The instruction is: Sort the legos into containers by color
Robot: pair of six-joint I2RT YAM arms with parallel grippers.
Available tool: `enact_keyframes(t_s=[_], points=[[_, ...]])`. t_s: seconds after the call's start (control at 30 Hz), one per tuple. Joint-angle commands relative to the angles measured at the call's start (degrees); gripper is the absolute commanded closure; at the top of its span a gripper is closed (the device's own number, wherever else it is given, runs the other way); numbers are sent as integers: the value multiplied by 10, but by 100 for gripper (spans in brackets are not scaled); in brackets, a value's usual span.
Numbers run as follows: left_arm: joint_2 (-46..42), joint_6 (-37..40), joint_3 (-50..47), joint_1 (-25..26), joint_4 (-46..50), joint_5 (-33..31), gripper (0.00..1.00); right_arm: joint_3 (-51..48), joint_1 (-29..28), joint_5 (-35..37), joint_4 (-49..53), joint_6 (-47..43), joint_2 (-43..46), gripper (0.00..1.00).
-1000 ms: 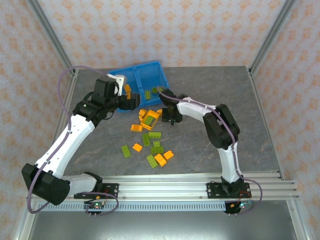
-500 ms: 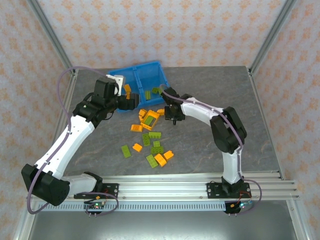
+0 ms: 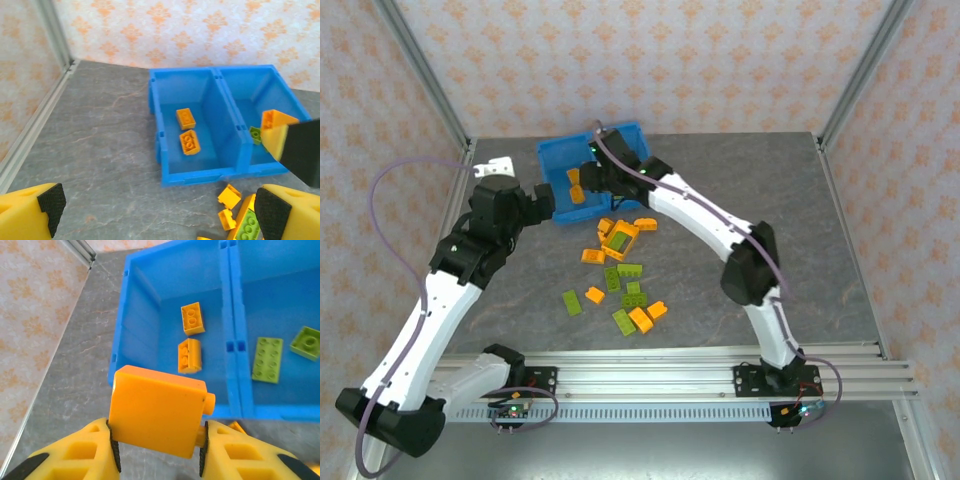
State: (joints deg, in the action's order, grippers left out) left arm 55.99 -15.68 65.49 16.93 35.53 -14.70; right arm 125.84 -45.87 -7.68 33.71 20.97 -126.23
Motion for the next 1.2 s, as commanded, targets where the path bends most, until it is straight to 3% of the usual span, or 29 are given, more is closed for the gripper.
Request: enact_keyframes(t_s=[0.0, 0.17, 0.27, 0.4, 0.57, 0.83, 1.0, 1.17], points=[[-15, -35, -28, -4, 10, -24, 0, 92, 4, -11, 49, 16, -107, 62], [-15, -57, -43, -5, 13, 13, 0, 277, 0, -40, 83, 37, -246, 63], [-17, -70, -53, -5, 15, 28, 0, 273, -1, -35, 56, 60, -262, 58], [-22, -82, -62, -6, 21, 49, 0, 273, -1, -42, 45, 69, -257, 41], [-23, -90, -64, -6, 37, 74, 0, 272, -4, -52, 42, 73, -230, 36], [-12, -68, -47, -5, 46, 190, 1, 247, -4, -72, 55, 75, -120, 37], [11, -47, -14, 7, 54, 246, 8, 111, -3, -43, 41, 52, 19, 37], [68, -23, 24, 62, 76, 239, 13, -78, 1, 24, 42, 5, 173, 35]])
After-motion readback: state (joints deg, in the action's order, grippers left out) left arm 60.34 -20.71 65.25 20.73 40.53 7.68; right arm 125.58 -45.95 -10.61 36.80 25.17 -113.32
